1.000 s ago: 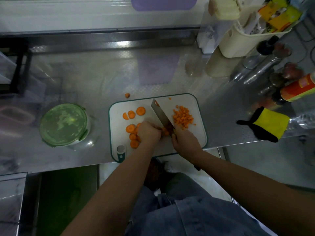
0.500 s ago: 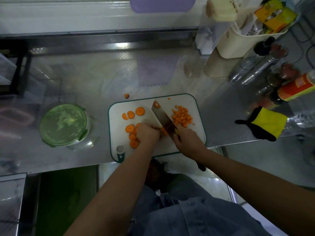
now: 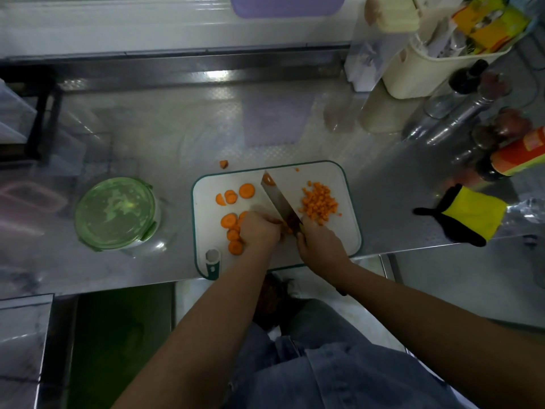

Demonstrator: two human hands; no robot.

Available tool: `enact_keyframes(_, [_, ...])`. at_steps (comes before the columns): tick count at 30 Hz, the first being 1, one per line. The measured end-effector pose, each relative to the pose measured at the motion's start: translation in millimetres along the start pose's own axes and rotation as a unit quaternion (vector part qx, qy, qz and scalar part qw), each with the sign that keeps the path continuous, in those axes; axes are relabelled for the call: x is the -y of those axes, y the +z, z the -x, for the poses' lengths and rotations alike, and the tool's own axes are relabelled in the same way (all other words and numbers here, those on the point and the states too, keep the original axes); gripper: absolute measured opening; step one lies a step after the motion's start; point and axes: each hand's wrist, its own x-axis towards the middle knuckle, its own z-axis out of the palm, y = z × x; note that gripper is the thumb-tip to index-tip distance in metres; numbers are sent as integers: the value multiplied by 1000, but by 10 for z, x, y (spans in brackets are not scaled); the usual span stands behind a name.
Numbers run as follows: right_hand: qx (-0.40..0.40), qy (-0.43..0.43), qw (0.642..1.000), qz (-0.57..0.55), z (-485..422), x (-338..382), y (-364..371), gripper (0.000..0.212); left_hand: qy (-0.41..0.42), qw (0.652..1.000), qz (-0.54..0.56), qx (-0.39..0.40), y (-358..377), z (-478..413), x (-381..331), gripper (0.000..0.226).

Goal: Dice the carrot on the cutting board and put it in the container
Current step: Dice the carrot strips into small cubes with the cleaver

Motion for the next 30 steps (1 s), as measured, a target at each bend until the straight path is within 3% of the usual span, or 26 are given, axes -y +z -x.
enact_keyframes(10, [-24, -25, 998, -53, -12, -35, -129, 44, 31, 1000, -5, -4, -20, 79, 30, 17])
enact_keyframes(30, [28, -28, 999, 11, -37, 11, -35, 17, 37, 999, -17, -24, 44, 49, 23, 18])
